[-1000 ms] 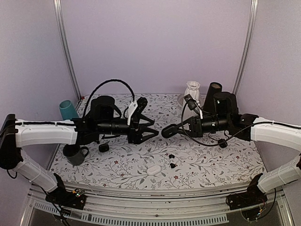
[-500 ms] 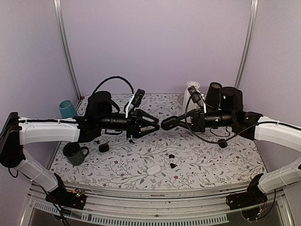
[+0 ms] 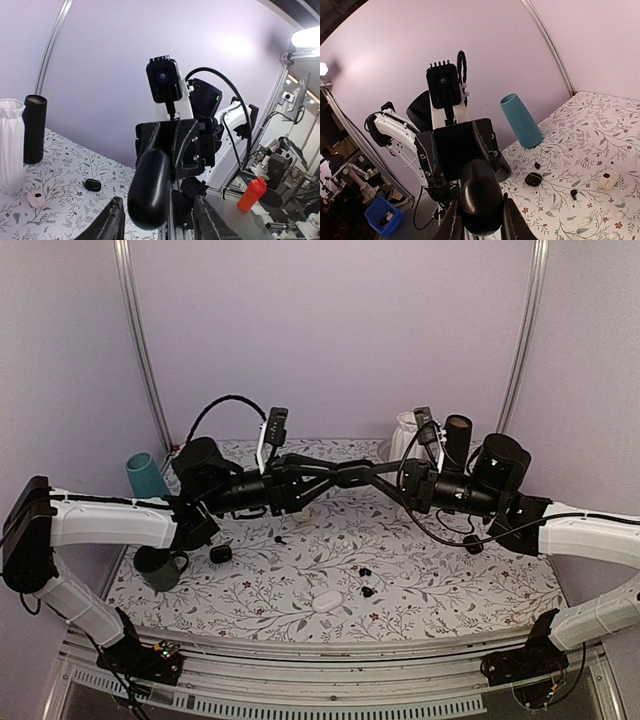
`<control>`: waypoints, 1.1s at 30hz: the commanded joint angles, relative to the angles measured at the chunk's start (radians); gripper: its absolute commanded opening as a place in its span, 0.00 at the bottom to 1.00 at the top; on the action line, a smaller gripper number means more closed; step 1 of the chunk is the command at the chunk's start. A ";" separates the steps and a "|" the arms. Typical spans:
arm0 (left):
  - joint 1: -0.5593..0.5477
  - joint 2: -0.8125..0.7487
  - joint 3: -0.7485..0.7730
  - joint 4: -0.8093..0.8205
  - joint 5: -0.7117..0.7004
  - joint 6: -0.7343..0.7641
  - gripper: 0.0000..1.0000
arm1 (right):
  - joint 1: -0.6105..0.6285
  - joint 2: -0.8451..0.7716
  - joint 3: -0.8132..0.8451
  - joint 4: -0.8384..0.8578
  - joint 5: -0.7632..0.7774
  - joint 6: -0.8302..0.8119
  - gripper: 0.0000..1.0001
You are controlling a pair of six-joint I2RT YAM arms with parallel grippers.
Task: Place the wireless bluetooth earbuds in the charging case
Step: Pass from the right arm to the left
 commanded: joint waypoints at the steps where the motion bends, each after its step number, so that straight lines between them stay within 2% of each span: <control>1: -0.023 0.025 -0.018 0.143 -0.041 -0.061 0.46 | 0.016 -0.026 -0.022 0.148 0.110 0.051 0.04; 10: -0.046 0.063 -0.008 0.213 -0.053 -0.116 0.44 | 0.047 -0.022 -0.036 0.214 0.150 0.050 0.04; 24: -0.047 0.100 0.005 0.324 -0.063 -0.242 0.40 | 0.076 -0.008 -0.033 0.221 0.179 0.023 0.04; 33: -0.048 0.115 0.032 0.329 -0.092 -0.248 0.40 | 0.087 0.003 -0.022 0.219 0.188 0.014 0.04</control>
